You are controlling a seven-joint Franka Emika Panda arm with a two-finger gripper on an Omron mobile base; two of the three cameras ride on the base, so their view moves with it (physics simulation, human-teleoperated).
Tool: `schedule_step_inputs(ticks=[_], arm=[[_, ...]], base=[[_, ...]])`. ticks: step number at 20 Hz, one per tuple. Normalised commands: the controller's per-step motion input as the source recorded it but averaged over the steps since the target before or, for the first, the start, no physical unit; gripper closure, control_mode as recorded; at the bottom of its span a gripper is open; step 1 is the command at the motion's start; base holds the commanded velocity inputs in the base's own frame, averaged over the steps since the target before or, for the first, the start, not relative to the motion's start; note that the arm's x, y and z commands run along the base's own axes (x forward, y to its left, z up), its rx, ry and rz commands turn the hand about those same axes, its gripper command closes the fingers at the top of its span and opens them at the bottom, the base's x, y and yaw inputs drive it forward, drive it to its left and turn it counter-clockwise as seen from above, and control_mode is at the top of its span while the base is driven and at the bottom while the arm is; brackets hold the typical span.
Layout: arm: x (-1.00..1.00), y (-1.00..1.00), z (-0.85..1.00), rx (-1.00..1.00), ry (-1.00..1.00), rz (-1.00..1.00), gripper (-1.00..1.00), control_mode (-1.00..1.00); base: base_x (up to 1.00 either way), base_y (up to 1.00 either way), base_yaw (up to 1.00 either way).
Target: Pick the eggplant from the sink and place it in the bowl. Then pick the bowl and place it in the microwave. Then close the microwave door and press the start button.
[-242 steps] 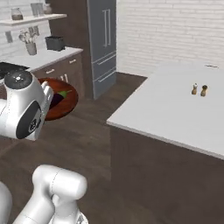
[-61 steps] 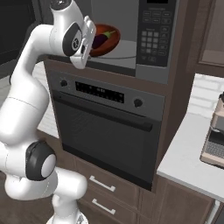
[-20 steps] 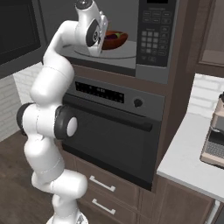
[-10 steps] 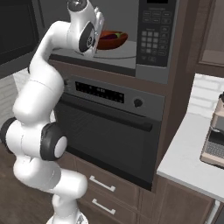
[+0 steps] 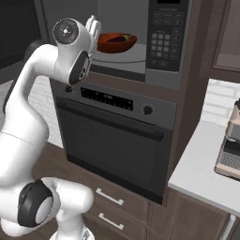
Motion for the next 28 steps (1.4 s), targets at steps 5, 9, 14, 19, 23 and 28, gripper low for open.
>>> schedule_step_inputs(ticks=[5, 9, 14, 19, 23, 28], arm=[[-1.0, 0.37, 0.0, -0.09, -0.13, 0.07, -1.0, -1.0], [-1.0, 0.49, 0.0, -0.12, -0.09, 0.06, -1.0, -1.0], [-1.0, 0.45, 0.17, -0.11, -0.12, 0.03, -1.0, -1.0], [-1.0, 0.34, 0.19, -0.12, -0.08, 0.03, -1.0, -1.0], [-1.0, 0.14, 0.12, -0.04, 0.0, 0.0, -1.0, -1.0], [-0.9, 0.21, 0.03, 0.0, 0.0, 0.0, -1.0, -1.0]], base=[[0.0, 0.0, 0.0], [0.0, 0.0, 0.0], [0.0, 0.0, 0.0], [0.0, 0.0, 0.0], [0.0, 0.0, 0.0], [0.0, 0.0, 0.0]])
